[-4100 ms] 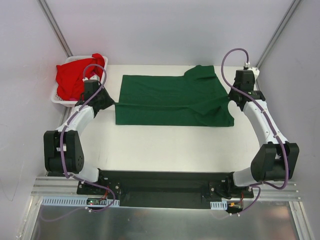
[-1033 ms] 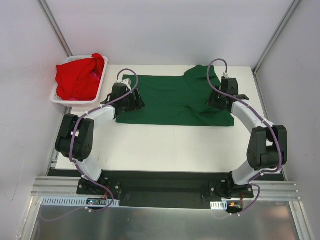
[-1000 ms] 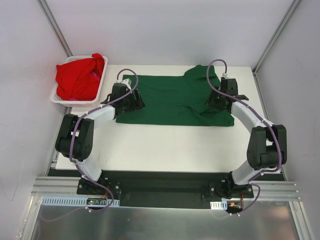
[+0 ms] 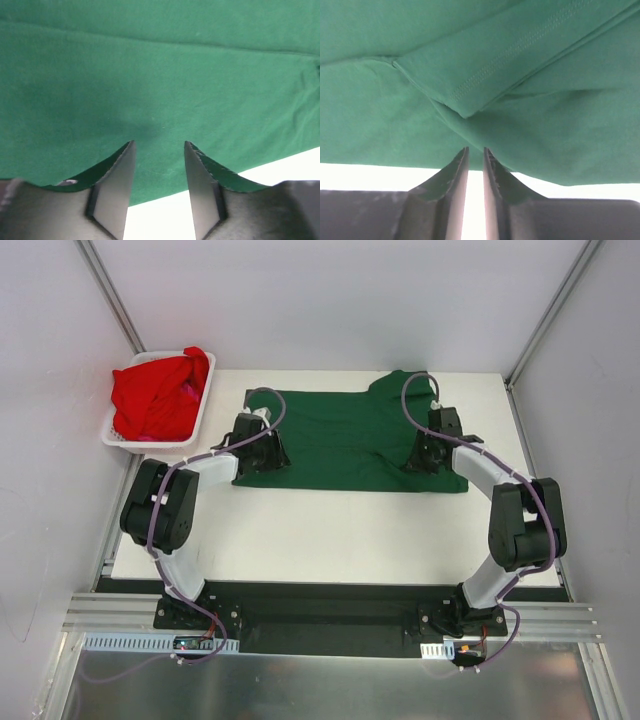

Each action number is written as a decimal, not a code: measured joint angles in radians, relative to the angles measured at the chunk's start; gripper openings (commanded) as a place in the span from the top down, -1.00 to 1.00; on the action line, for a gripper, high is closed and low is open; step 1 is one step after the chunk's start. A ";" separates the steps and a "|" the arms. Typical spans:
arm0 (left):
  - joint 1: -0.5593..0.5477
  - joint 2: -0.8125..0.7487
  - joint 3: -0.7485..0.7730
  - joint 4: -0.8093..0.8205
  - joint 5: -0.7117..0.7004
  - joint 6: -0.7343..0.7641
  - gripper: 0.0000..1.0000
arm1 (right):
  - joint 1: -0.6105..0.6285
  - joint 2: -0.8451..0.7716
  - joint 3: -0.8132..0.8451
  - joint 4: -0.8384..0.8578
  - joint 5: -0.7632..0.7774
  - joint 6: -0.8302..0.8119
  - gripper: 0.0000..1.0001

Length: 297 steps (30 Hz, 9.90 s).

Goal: Fold and stack the t-shirts
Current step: Fold the tshirt

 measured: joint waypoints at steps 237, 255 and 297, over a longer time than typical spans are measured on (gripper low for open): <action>-0.247 -0.364 -0.165 -0.248 0.145 0.040 0.02 | 0.457 -0.512 -0.199 -0.514 0.606 0.248 0.03; -0.636 0.011 0.003 0.252 0.418 -0.232 -0.28 | 0.401 -0.752 -0.147 -0.674 0.751 0.311 0.03; -0.846 0.166 0.224 -0.091 -0.220 0.317 -0.11 | 0.393 -0.779 -0.188 -0.691 0.721 0.302 0.03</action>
